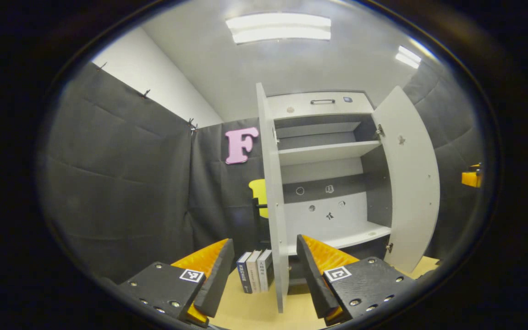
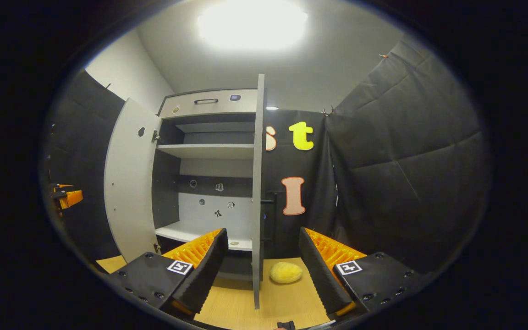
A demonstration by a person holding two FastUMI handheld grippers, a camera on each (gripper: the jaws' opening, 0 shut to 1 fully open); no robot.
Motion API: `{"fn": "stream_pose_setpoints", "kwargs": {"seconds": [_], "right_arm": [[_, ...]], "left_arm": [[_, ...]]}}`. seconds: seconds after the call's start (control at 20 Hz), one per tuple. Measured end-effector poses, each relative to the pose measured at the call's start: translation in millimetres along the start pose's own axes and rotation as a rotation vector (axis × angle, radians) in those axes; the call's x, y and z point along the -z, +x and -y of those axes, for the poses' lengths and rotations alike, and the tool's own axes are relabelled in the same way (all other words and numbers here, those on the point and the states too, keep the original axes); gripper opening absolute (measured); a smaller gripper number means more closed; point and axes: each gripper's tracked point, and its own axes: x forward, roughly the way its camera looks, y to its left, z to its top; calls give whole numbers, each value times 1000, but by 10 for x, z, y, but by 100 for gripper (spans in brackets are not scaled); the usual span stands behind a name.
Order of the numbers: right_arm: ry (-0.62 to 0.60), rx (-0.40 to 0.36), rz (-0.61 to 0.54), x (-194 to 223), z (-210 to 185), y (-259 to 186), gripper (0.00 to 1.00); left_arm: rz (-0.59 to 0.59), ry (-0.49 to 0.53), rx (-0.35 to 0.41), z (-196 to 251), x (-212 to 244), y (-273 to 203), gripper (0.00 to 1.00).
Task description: Open the right door of the double-door shoe cabinet with the right hand, and open the left door with the left hand.
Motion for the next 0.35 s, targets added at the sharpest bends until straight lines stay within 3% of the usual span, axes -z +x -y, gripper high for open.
{"fn": "stream_pose_setpoints", "kwargs": {"seconds": [0.35], "right_arm": [[8, 0, -5, 21, -19, 29, 97]], "left_arm": [[-15, -8, -10, -56, 67, 16, 80]]}}
